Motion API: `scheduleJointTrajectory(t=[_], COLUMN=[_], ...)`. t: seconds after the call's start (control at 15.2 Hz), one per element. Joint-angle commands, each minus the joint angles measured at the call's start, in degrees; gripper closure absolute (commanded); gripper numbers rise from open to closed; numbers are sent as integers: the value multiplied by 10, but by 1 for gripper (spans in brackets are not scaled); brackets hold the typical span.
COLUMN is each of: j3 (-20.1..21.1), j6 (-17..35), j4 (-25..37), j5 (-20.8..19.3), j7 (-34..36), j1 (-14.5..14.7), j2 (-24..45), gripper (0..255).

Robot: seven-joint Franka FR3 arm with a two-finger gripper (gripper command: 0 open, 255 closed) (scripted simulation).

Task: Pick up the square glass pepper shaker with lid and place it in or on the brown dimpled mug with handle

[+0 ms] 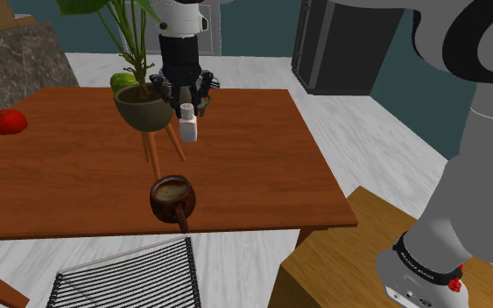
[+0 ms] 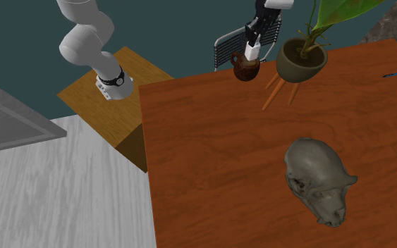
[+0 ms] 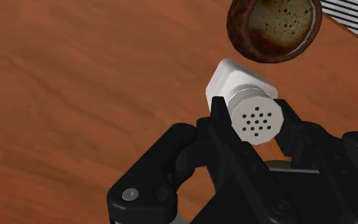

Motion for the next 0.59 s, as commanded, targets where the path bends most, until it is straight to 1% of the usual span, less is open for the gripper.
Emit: scheduleJointTrajectory(t=[0.0,0.33,0.4,0.53], j3=[8,28,33,32], j6=[-3,-17,-22,-4], j4=[6,45,60,37], j5=[-3,-14,-18,-16], j7=[26,89,107,105], j1=[18,64,77,76], j2=[3,24,33,28], gripper=[255,255,255,255])
